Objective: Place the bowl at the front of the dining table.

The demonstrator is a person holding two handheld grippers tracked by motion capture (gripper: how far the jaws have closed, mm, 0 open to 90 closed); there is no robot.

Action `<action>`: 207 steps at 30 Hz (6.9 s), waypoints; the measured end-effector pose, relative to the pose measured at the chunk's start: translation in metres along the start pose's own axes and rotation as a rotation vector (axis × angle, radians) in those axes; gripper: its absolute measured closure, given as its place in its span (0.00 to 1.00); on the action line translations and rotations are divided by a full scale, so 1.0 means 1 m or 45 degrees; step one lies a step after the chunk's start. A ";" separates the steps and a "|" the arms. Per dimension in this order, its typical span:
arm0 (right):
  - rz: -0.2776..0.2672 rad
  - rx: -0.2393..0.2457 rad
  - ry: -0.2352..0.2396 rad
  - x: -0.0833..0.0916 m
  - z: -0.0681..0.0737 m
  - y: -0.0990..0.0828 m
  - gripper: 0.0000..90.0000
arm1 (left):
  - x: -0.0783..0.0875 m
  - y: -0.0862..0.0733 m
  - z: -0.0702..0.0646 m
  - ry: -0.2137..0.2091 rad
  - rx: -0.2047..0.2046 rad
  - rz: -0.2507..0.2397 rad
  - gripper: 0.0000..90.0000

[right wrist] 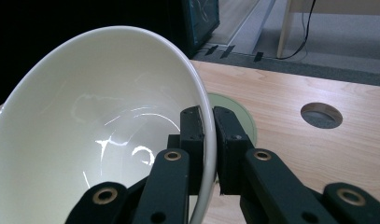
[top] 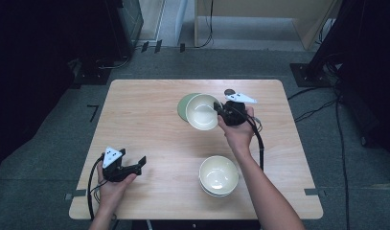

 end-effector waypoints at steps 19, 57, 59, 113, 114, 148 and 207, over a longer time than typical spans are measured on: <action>0.067 -0.065 -0.054 -0.039 -0.015 0.006 0.94 | 0.000 0.000 0.000 0.003 0.008 -0.007 0.08; 0.397 -0.489 -0.308 -0.127 -0.043 -0.035 0.93 | 0.001 0.002 0.003 0.007 0.042 -0.022 0.08; 0.403 -0.502 -0.302 -0.128 -0.043 -0.037 0.93 | 0.001 0.002 0.003 0.008 0.041 -0.021 0.08; 0.290 -0.413 -0.119 -0.068 -0.056 -0.024 0.08 | 0.000 0.000 0.003 0.025 0.029 -0.005 0.08; 0.263 -0.369 -0.126 -0.061 -0.056 -0.022 0.05 | 0.000 0.000 0.003 0.027 0.027 -0.004 0.08; 0.083 -0.144 -0.210 0.030 -0.080 -0.046 0.00 | -0.001 -0.001 0.002 0.033 0.004 0.006 0.08; 0.119 -0.155 -0.394 0.158 -0.150 -0.147 0.00 | -0.001 -0.002 0.000 0.047 -0.017 0.015 0.08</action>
Point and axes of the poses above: each handheld gripper's, and its own axes: x roughly backward along the jaws, y roughly out of its top, z roughly to its left, the point moved 10 cm from there along -x, roughly forward along the jaws, and after that the axes turned 8 degrees about -z, right-handed, at the moved point
